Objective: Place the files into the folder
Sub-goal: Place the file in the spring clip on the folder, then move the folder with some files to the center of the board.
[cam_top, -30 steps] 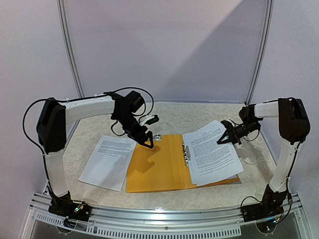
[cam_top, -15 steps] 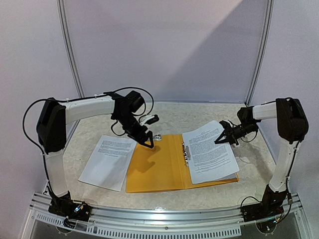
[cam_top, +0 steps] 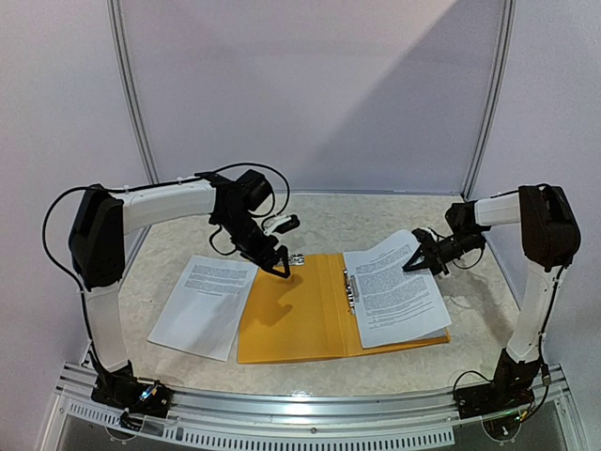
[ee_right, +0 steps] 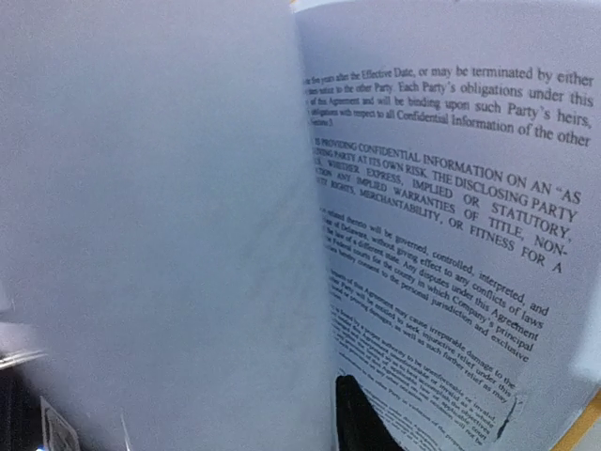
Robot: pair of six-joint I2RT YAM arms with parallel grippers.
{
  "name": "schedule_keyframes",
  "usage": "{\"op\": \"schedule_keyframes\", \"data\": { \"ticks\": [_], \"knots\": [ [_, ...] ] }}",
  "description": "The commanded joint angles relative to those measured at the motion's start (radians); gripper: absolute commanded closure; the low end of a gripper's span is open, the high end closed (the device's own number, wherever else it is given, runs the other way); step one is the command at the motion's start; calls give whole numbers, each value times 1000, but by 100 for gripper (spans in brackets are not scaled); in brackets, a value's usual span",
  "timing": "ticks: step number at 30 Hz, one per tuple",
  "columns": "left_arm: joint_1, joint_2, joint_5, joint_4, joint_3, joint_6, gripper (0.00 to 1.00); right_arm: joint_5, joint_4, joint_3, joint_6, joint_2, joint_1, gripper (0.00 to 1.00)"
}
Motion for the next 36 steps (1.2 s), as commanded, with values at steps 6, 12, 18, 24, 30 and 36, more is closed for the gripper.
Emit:
{"op": "schedule_keyframes", "data": {
  "ticks": [6, 12, 18, 24, 30, 36],
  "knots": [
    [11, 4, 4, -7, 37, 2, 20, 86, -32, -1, 0, -16, 4, 1],
    [13, 8, 7, -11, 40, -1, 20, 193, -81, 27, 10, -40, 5, 1],
    [14, 6, 10, -16, 41, 1, 20, 275, -154, 70, 8, -44, 6, 1],
    [15, 8, 13, -19, 42, 2, 20, 362, -198, 116, 8, -65, 7, 1],
    [16, 9, 11, -14, 43, 4, 20, 561, -144, 140, 67, -94, 19, 1],
    [16, 7, 0, -6, 42, 7, 20, 648, -86, 147, 98, -75, 76, 3]
  ]
}}
